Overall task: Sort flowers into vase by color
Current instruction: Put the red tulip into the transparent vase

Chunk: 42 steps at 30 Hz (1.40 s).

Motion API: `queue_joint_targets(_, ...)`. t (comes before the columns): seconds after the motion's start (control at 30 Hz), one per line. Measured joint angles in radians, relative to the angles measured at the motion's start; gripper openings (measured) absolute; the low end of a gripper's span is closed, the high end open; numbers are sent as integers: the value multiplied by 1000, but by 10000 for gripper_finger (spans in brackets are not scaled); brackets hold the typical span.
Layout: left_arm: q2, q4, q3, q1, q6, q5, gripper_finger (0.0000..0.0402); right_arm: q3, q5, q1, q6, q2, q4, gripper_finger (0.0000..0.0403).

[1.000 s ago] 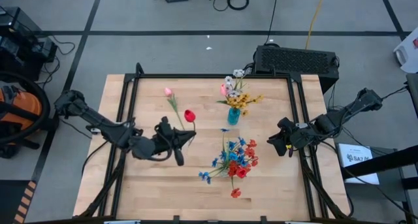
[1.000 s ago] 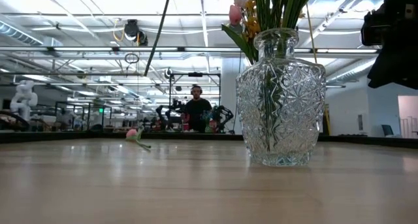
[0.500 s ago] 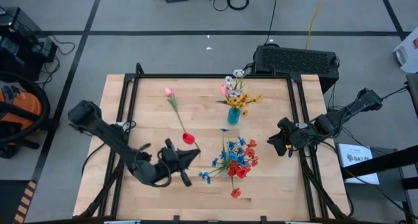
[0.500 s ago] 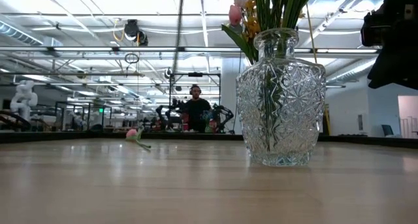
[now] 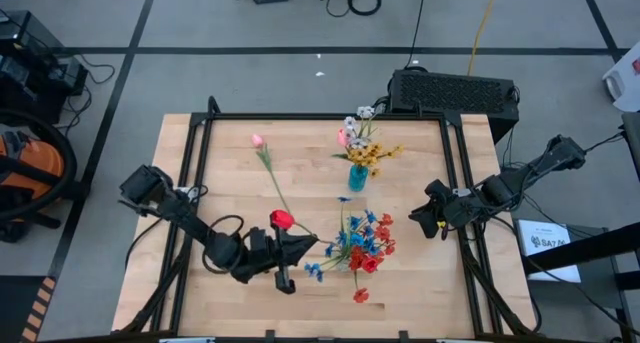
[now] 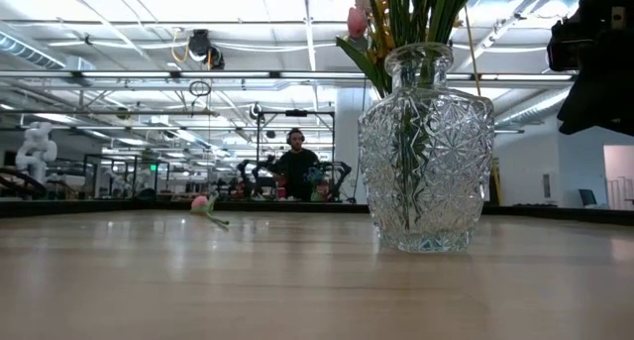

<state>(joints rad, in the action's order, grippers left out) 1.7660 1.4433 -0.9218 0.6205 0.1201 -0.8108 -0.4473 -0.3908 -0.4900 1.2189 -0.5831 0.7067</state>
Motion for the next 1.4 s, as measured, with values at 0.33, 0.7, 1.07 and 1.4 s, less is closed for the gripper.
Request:
queue_joint_targets(0.33,0,-12,0,97,7,-111,0,0,5,0,0,0,0,93)
queue_joint_targets(0.7,-1,-37,-111,301,180,-232,0,0,5,0,0,0,0,93)
queue_joint_targets(1.07,3,-661,-408,284,14,-89,0,0,5,0,53,0,0,93)
queue_joint_targets(1.4,137,-676,-521,171,84,-17,0,0,4,0,25,-1,1,93)
